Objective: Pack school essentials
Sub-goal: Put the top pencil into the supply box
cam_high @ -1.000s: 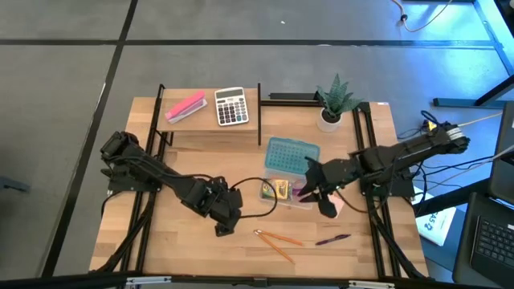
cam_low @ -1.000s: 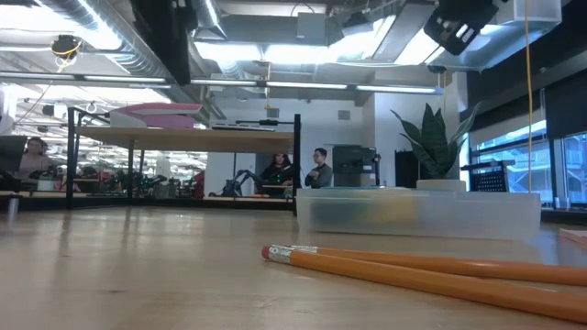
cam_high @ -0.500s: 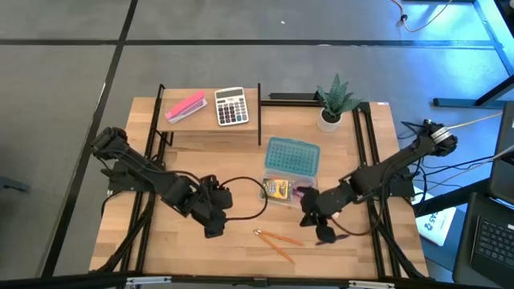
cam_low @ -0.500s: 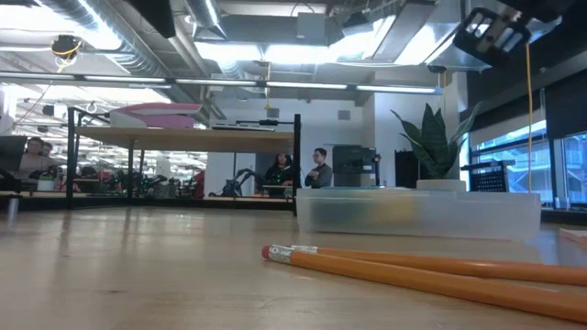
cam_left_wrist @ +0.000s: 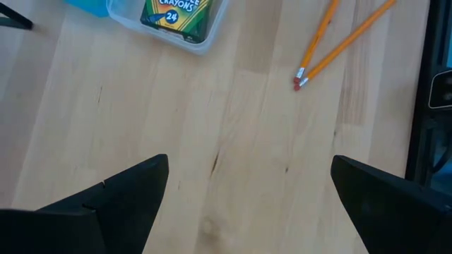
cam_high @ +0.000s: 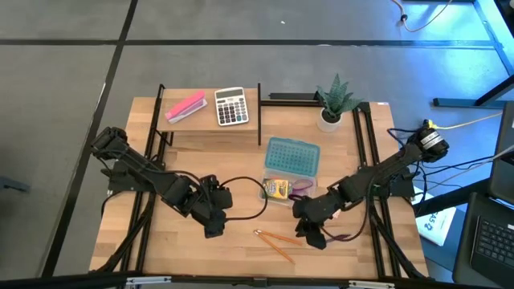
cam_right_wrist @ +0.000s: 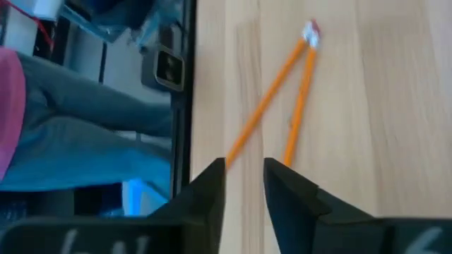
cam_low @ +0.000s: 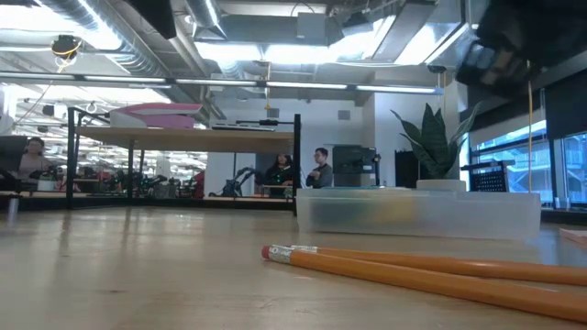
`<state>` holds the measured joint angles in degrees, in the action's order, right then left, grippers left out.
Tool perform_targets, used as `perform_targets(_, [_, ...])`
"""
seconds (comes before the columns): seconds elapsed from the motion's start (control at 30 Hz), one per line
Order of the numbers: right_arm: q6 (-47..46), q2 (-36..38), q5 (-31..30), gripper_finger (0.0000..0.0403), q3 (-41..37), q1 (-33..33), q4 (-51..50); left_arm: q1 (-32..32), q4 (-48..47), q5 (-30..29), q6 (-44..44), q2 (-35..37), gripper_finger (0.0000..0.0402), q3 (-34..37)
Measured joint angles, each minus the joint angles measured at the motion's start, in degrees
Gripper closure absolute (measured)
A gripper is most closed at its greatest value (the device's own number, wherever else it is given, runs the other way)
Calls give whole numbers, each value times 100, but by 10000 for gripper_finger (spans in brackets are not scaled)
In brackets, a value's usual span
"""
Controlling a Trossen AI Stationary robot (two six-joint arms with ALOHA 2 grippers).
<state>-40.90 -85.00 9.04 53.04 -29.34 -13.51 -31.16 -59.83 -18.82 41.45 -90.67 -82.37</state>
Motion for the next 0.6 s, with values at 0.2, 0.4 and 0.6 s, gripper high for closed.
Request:
perform_targets(0.2, [947,-361,-78,289,2,-89,794,0,-18,-18,-195,-2,12,0])
perform_targets(0.4, [946,-915,-366,288,0,-164,787,-3,-16,-16,-282,-2,12,0])
perform_targets(0.6, [857,-1436,-345,288,0,-168,981,-15,-14,4,-529,-2,12,0])
